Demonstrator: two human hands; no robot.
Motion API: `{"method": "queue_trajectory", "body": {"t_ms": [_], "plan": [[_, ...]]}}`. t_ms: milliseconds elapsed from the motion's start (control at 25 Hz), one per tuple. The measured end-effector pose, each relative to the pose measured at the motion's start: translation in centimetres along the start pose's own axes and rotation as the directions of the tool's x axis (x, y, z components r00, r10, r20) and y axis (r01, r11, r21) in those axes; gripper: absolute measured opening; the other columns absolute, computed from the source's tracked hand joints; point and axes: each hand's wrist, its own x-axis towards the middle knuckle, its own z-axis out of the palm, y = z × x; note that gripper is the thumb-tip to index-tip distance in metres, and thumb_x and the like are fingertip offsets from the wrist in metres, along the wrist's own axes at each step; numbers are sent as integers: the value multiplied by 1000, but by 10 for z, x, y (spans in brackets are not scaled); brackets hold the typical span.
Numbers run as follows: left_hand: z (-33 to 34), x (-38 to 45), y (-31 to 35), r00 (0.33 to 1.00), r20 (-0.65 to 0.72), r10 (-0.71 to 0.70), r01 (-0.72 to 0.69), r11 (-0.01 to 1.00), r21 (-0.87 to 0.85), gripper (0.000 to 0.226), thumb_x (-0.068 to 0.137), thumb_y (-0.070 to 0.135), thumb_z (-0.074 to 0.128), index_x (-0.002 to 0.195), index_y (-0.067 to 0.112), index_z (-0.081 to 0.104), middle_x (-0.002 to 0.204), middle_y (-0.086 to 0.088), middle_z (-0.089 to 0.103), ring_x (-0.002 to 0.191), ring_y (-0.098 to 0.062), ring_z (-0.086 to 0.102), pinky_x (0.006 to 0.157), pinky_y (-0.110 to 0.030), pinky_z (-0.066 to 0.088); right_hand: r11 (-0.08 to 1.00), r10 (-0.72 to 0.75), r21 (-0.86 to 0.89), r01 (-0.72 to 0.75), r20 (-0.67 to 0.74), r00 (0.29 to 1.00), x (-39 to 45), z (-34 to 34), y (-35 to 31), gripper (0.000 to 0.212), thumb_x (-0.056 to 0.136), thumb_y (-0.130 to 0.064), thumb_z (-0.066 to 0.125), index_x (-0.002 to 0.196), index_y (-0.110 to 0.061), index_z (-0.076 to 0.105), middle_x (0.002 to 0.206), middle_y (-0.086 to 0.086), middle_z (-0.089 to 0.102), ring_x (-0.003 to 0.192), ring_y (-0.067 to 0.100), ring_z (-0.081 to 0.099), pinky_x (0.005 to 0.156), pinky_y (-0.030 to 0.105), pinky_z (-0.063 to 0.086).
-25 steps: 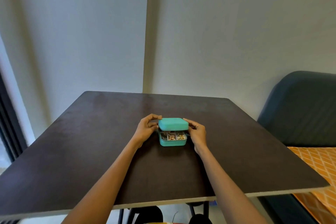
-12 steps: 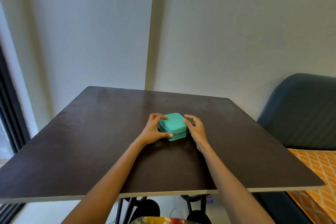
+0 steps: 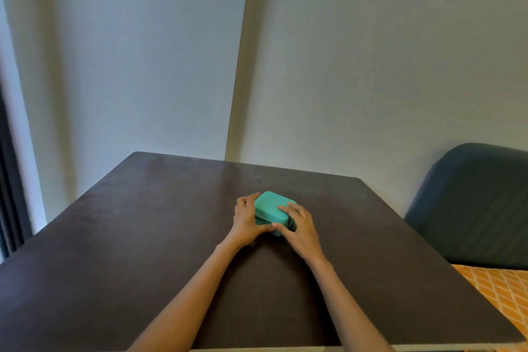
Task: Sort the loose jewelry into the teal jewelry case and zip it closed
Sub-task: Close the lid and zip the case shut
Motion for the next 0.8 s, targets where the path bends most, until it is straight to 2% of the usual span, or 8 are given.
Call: {"method": "queue_trajectory", "body": {"t_ms": [40,120,200,280,360,440,600,800], "plan": [[-4,2,-4,999,39,-15,18,997,-78,83,81,21,70,147,18,19,143,-9,24,134,-23,24,114,-42,26,1000,-4,-29,4,1,1000,2,-3,3,52,85,-47,63,134,-36,48,145,-12,36,136,6,23,107,30,30],[-11,8,-9,994,63,-90,97,987,-126,73,90,13,57,149,24,16,147,-9,25,136,-26,25,116,-47,20,993,-38,-109,39,7,999,3,-6,5,55,86,-48,62,137,-35,45,149,-10,32,139,9,22,107,31,33],[-11,13,-9,988,69,-135,138,990,-36,59,96,15,48,147,26,23,143,-11,34,132,-29,32,116,-44,16,960,-128,-252,123,-1,992,2,-7,6,60,85,-47,62,139,-32,43,151,-8,29,141,11,20,106,31,37],[-10,18,-9,993,46,-105,103,994,37,49,95,18,50,142,24,38,139,-6,46,129,-24,41,112,-43,16,922,-191,-342,180,2,982,1,-6,7,61,86,-44,62,141,-29,41,150,-6,32,142,12,22,105,33,40],[-13,25,-13,996,31,-78,77,996,39,39,93,21,55,133,22,51,132,0,55,120,-17,51,110,-44,19,923,-196,-337,185,1,981,2,-5,9,59,87,-40,63,141,-28,41,147,-4,39,141,13,26,105,35,43],[-19,31,-17,995,64,-77,75,997,29,33,95,17,50,127,22,57,128,1,58,116,-17,53,111,-47,18,930,-195,-321,181,-13,981,3,-5,10,58,87,-39,63,140,-28,43,146,-4,41,141,13,28,106,33,39],[-22,41,-18,990,97,-101,93,992,91,32,100,17,38,123,23,60,124,2,62,118,-18,51,111,-49,12,938,-190,-300,176,-19,982,3,-3,13,58,87,-39,64,140,-28,43,147,-4,41,141,13,27,109,30,34],[-25,49,-17,976,172,-136,121,988,97,29,97,15,47,122,21,61,123,1,62,118,-18,50,111,-50,10,947,-185,-273,172,-24,982,4,-4,13,58,87,-37,65,140,-28,44,146,-4,41,141,12,27,108,29,35]]}}
